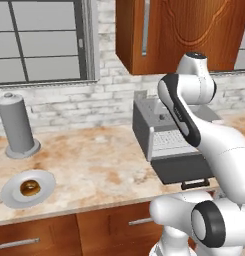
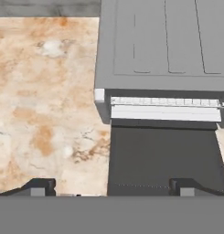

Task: Pick up the bagel from the plate, place it on the toaster oven rack, close the door, and set the timer.

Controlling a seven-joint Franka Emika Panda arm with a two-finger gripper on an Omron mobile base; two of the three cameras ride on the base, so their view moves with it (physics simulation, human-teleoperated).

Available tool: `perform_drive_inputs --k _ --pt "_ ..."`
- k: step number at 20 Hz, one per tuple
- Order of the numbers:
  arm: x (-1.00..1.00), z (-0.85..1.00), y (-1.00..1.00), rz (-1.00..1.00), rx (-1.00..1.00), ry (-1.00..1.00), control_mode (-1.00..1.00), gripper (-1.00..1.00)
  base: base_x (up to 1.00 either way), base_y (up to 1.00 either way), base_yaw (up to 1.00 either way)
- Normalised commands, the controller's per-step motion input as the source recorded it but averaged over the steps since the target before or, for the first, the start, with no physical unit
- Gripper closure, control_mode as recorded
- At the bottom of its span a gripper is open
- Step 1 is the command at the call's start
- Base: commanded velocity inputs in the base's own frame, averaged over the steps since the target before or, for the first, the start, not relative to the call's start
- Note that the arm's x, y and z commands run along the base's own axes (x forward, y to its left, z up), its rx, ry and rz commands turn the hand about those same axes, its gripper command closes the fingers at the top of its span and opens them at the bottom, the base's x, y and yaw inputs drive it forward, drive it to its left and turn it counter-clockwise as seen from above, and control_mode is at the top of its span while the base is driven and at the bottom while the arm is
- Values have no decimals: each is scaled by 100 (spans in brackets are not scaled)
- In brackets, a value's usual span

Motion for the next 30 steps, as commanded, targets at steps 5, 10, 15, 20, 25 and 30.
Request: perform_drive_inputs --k 5,10,15,20,25,30 --pt "0 0 0 0 0 0 100 -100 13 46 0" --pt "0 0 0 0 0 0 100 -100 33 19 0" --pt "11 0 2 0 0 0 -100 -100 6 2 0" --pt "-2 0 34 0 -1 0 -100 -100 0 0 0" --pt "-2 -5 46 0 -2 0 -100 -100 0 0 0" --pt "-35 -2 -21 -4 3 -4 -100 -100 0 0 0"
